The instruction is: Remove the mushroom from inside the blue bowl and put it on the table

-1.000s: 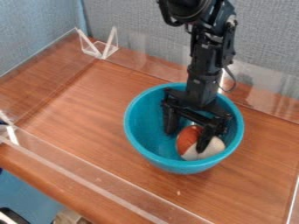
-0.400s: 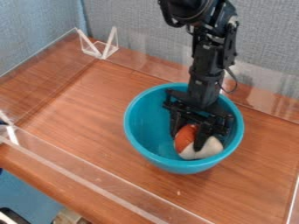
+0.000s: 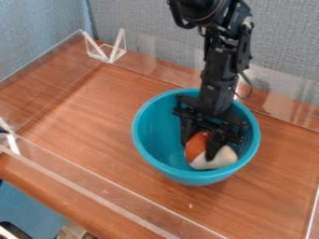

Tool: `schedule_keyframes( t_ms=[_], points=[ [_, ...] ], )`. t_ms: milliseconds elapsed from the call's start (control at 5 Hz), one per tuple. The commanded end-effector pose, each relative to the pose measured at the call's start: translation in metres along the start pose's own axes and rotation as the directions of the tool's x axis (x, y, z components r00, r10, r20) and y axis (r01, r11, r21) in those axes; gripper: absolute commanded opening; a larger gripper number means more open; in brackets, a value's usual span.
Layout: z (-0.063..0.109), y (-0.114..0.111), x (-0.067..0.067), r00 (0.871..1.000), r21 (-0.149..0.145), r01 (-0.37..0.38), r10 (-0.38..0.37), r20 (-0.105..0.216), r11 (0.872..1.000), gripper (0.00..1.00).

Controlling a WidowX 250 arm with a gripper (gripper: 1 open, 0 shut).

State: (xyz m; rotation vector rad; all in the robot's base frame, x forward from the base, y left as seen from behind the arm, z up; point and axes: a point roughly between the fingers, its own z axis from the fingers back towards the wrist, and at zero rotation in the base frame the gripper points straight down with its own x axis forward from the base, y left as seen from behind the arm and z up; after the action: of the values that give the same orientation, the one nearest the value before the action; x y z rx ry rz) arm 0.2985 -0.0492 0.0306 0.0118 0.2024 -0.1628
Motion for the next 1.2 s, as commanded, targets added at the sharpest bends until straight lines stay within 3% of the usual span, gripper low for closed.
schedule_keyframes(
  t_ms=[0, 600, 1000],
  points=[
    [0.013, 0.016, 0.001, 0.999, 0.012, -0.029, 0.029, 0.039, 0.999, 0.0],
    [0.021, 0.026, 0.006, 0.998, 0.018, -0.041, 0.04, 0.053, 0.999, 0.0],
    [0.039, 0.03, -0.004, 0.995, -0.002, -0.04, 0.04, 0.088, 0.999, 0.0]
  ],
)
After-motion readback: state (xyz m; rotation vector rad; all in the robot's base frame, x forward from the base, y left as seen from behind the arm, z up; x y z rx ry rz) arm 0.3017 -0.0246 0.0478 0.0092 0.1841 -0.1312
